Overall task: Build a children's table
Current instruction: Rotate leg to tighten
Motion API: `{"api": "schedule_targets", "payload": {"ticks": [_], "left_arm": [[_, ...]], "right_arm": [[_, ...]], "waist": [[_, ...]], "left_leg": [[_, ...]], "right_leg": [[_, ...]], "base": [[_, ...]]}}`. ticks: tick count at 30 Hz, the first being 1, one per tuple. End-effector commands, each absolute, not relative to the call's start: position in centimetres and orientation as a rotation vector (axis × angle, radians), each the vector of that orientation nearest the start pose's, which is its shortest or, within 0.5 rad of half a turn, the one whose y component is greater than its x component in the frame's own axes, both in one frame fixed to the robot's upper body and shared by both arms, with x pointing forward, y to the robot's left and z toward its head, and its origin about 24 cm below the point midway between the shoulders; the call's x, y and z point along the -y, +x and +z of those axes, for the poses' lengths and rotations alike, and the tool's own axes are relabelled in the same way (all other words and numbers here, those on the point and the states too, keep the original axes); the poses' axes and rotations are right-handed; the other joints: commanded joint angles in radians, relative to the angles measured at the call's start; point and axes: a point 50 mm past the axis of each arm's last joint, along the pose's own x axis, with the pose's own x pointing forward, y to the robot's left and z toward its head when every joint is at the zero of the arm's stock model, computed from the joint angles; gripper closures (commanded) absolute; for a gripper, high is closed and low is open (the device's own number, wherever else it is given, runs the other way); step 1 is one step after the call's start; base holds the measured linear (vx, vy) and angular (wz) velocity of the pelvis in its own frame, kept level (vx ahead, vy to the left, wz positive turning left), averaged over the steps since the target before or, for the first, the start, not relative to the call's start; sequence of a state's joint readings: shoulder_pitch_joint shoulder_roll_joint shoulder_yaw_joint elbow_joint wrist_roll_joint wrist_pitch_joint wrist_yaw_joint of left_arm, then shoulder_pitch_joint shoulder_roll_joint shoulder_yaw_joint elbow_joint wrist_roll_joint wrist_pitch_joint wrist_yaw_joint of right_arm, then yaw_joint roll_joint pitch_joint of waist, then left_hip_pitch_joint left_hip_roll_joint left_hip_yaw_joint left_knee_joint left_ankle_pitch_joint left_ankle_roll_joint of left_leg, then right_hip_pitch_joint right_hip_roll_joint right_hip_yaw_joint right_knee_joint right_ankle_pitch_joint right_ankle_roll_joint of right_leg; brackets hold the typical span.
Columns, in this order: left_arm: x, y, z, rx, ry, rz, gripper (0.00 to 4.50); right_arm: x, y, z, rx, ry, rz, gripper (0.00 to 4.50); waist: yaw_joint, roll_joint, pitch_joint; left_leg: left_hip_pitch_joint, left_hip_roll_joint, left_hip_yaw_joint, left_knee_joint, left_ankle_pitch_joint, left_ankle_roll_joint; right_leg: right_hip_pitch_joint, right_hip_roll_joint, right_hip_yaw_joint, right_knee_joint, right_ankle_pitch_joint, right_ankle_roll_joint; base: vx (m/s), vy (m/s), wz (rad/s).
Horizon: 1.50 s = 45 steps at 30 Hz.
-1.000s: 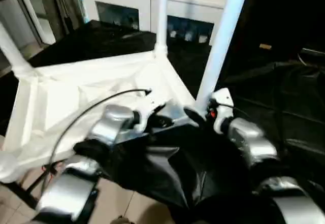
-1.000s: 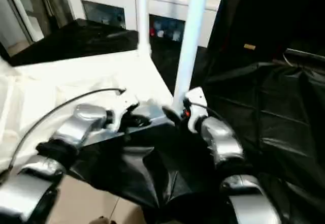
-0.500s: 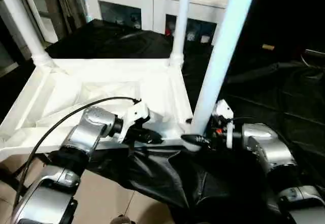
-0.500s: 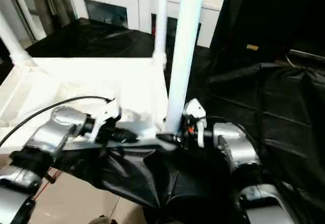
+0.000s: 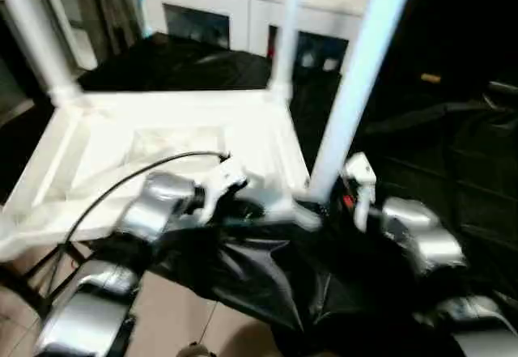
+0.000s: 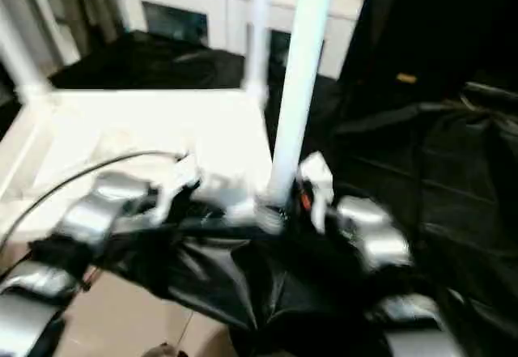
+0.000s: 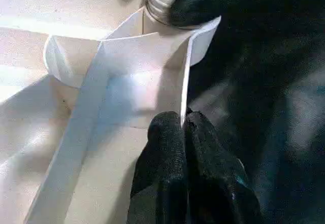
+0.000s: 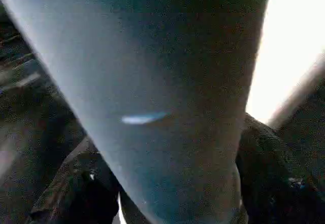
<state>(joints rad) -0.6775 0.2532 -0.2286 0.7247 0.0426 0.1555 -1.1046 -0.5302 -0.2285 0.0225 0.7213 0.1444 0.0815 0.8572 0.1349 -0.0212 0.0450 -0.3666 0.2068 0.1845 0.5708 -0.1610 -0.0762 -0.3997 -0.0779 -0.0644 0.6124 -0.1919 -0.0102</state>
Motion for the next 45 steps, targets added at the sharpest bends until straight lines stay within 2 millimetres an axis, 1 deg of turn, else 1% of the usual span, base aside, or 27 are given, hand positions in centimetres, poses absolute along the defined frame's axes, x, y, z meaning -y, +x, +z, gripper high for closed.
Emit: {"api": "schedule_targets", "payload": {"ticks": [1,2,3,4,6,7,8,9,12,14,17,18,20,24,25,27,28,29,31,32,34,37,38,39,40,42,45], "left_arm": [[-9.7,34.9,6.7,-0.354,0.260,-1.083,4.50],[-9.4,35.0,6.7,-0.352,0.257,-1.067,4.50],[-9.1,35.1,6.8,-0.351,0.256,-1.057,4.50],[-8.0,35.5,6.9,-0.339,0.243,-1.017,4.50],[-7.3,35.6,6.9,-0.332,0.234,-1.009,4.50],[-6.6,35.6,7.0,-0.323,0.224,-1.014,4.50],[-6.5,35.6,7.0,-0.321,0.222,-1.015,4.50],[-6.2,35.5,7.1,-0.318,0.216,-1.026,4.50],[-5.8,35.3,7.1,-0.311,0.212,-1.063,4.50],[-6.1,34.9,7.0,-0.311,0.218,-1.115,4.50],[-6.4,34.6,7.0,-0.316,0.220,-1.164,4.50],[-6.7,34.4,6.9,-0.318,0.223,-1.188,4.50],[-7.5,33.8,6.8,-0.328,0.235,-1.260,4.50],[-8.4,33.1,6.6,-0.335,0.244,-1.338,4.50],[-8.6,33.0,6.6,-0.340,0.240,-1.355,4.50],[-9.3,32.6,6.5,-0.354,0.248,-1.390,4.50],[-9.5,32.5,6.4,-0.360,0.252,-1.398,4.50],[-9.6,32.5,6.4,-0.363,0.254,-1.401,4.50],[-10.5,32.2,6.3,-0.385,0.268,-1.423,4.50],[-10.6,32.2,6.3,-0.387,0.270,-1.425,4.50],[-11.5,31.9,6.3,-0.409,0.279,-1.446,4.50],[-11.9,31.7,6.3,-0.419,0.278,-1.459,4.50],[-12.1,31.6,6.4,-0.426,0.275,-1.469,4.50],[-12.2,31.5,6.4,-0.431,0.272,-1.481,4.50],[-12.3,31.3,6.4,-0.439,0.269,-1.499,4.50],[-12.3,31.2,6.4,-0.442,0.269,-1.504,4.50],[-12.2,31.1,6.3,-0.443,0.267,-1.504,4.50]], "right_arm": [[12.3,32.0,0.7,-0.403,-0.013,0.829,1.87],[12.2,32.2,0.5,-0.410,-0.001,0.781,1.87],[12.1,32.3,0.5,-0.414,0.007,0.751,1.87],[11.3,32.8,0.1,-0.429,0.049,0.629,1.87],[10.8,33.0,-0.1,-0.430,0.050,0.576,1.87],[10.3,33.1,-0.2,-0.422,0.052,0.562,1.53],[10.2,33.1,-0.1,-0.418,0.053,0.566,1.53],[10.0,33.1,-0.1,-0.410,0.053,0.572,1.18],[9.6,33.2,0.1,-0.401,0.078,0.593,1.16],[10.0,33.4,0.6,-0.375,0.031,0.617,0.83],[10.5,33.6,1.1,-0.346,0.004,0.642,0.76],[10.8,33.6,1.4,-0.328,0.003,0.676,0.76],[11.7,33.4,2.3,-0.285,0.006,0.803,0.76],[12.6,32.7,3.1,-0.259,-0.002,0.953,0.76],[12.8,32.6,3.2,-0.257,-0.007,0.979,0.76],[13.4,32.1,3.5,-0.258,-0.022,1.055,0.76],[13.6,32.0,3.5,-0.262,-0.025,1.081,0.76],[13.6,31.9,3.5,-0.264,-0.026,1.091,0.76],[14.1,31.2,3.5,-0.284,-0.039,1.182,0.76],[14.1,31.1,3.5,-0.285,-0.041,1.188,0.76],[14.5,30.3,3.5,-0.315,-0.041,1.268,0.76],[14.7,29.8,3.4,-0.339,-0.029,1.316,0.76],[14.8,29.5,3.3,-0.360,-0.016,1.343,0.92],[14.8,29.3,3.3,-0.376,-0.006,1.362,0.92],[14.8,29.0,3.2,-0.399,0.009,1.388,1.10],[14.7,28.9,3.1,-0.407,0.014,1.396,1.21],[14.5,28.8,3.1,-0.411,0.018,1.399,1.51]], "waist": [[-0.009,-0.007,-0.057],[-0.011,-0.003,-0.058],[-0.014,-0.006,-0.058],[-0.017,-0.003,-0.061],[-0.020,-0.003,-0.062],[-0.021,-0.003,-0.063],[-0.021,-0.003,-0.063],[-0.021,-0.004,-0.063],[-0.022,-0.004,-0.061],[-0.025,-0.003,-0.060],[-0.026,-0.003,-0.061],[-0.024,-0.005,-0.063],[-0.025,-0.006,-0.064],[-0.018,-0.006,-0.064],[-0.016,-0.005,-0.062],[-0.014,-0.005,-0.060],[-0.016,-0.005,-0.059],[-0.016,-0.005,-0.059],[-0.012,-0.008,-0.057],[-0.012,-0.007,-0.058],[-0.011,-0.011,-0.058],[-0.006,-0.010,-0.059],[-0.006,-0.009,-0.059],[-0.004,-0.013,-0.060],[-0.002,-0.012,-0.059],[0.002,-0.012,-0.059],[0.004,-0.012,-0.058]], "left_leg": [[0.017,0.025,-0.008,-0.066,-0.242,-0.009],[0.016,0.025,-0.009,-0.066,-0.234,-0.005],[0.013,0.024,-0.008,-0.065,-0.226,-0.001],[0.013,0.023,-0.008,-0.064,-0.206,0.004],[0.014,0.023,-0.008,-0.064,-0.198,0.001],[0.014,0.023,-0.007,-0.062,-0.202,0.004],[0.013,0.022,-0.006,-0.062,-0.200,0.009],[0.011,0.022,-0.006,-0.061,-0.194,0.020],[0.009,0.022,-0.006,-0.061,-0.192,0.031],[0.010,0.022,-0.006,-0.063,-0.212,0.031],[0.010,0.023,-0.007,-0.062,-0.207,0.031],[0.009,0.023,-0.007,-0.060,-0.198,0.036],[0.005,0.024,-0.005,-0.057,-0.172,0.062],[0.005,0.027,-0.002,-0.052,-0.148,0.092],[0.007,0.029,-0.001,-0.053,-0.155,0.091],[0.008,0.031,-0.002,-0.055,-0.176,0.085],[0.008,0.031,-0.002,-0.057,-0.198,0.074],[0.008,0.031,-0.002,-0.057,-0.198,0.074],[0.010,0.031,-0.003,-0.058,-0.216,0.061],[0.008,0.031,-0.003,-0.058,-0.212,0.062],[0.008,0.031,-0.003,-0.058,-0.204,0.063],[0.009,0.032,-0.003,-0.058,-0.193,0.066],[0.009,0.032,-0.003,-0.058,-0.185,0.069],[0.010,0.033,-0.002,-0.057,-0.180,0.072],[0.010,0.032,-0.001,-0.056,-0.176,0.076],[0.010,0.033,-0.002,-0.057,-0.181,0.073],[0.011,0.032,-0.002,-0.059,-0.199,0.055]], "right_leg": [[0.041,-0.070,0.044,-0.083,-0.278,-0.179],[0.044,-0.071,0.044,-0.081,-0.259,-0.178],[0.044,-0.069,0.045,-0.081,-0.241,-0.177],[0.045,-0.067,0.045,-0.075,-0.196,-0.187],[0.045,-0.067,0.043,-0.074,-0.179,-0.194],[0.046,-0.068,0.044,-0.074,-0.167,-0.199],[0.047,-0.066,0.043,-0.073,-0.158,-0.201],[0.048,-0.067,0.044,-0.072,-0.138,-0.204],[0.050,-0.065,0.042,-0.072,-0.129,-0.206],[0.050,-0.066,0.042,-0.076,-0.157,-0.203],[0.051,-0.067,0.043,-0.075,-0.158,-0.202],[0.053,-0.069,0.042,-0.072,-0.139,-0.207],[0.056,-0.066,0.043,-0.065,-0.071,-0.226],[0.057,-0.063,0.040,-0.060,-0.031,-0.243],[0.054,-0.064,0.038,-0.061,-0.045,-0.247],[0.053,-0.064,0.038,-0.064,-0.083,-0.246],[0.052,-0.065,0.039,-0.067,-0.121,-0.240],[0.052,-0.065,0.039,-0.067,-0.121,-0.240],[0.050,-0.067,0.040,-0.073,-0.177,-0.222],[0.050,-0.067,0.041,-0.071,-0.174,-0.221],[0.050,-0.066,0.040,-0.070,-0.171,-0.217],[0.048,-0.065,0.040,-0.068,-0.158,-0.220],[0.048,-0.064,0.040,-0.067,-0.142,-0.224],[0.048,-0.064,0.040,-0.065,-0.132,-0.225],[0.047,-0.064,0.040,-0.065,-0.126,-0.232],[0.046,-0.066,0.040,-0.066,-0.139,-0.229],[0.046,-0.068,0.041,-0.071,-0.186,-0.216]], "base": [[0.000,0.000,0.00],[0.000,0.000,0.00],[0.000,0.000,0.00],[0.000,0.000,0.00],[0.000,0.000,0.00],[0.000,0.000,0.00],[0.000,0.000,0.00],[0.000,0.000,0.00],[0.000,0.000,0.00],[0.000,0.000,0.00],[0.000,0.000,0.00],[0.000,0.000,0.00],[0.000,0.000,0.00],[0.000,0.000,0.00],[0.000,0.000,0.00],[0.000,0.000,0.00],[0.000,0.000,0.00],[0.000,0.000,0.00],[0.000,0.000,0.00],[0.000,0.000,0.00],[0.000,0.000,0.00],[0.000,0.000,0.00],[0.000,0.000,0.00],[0.000,0.000,0.00],[0.000,0.000,0.00],[0.000,0.000,0.00],[0.000,0.000,0.00]]}}
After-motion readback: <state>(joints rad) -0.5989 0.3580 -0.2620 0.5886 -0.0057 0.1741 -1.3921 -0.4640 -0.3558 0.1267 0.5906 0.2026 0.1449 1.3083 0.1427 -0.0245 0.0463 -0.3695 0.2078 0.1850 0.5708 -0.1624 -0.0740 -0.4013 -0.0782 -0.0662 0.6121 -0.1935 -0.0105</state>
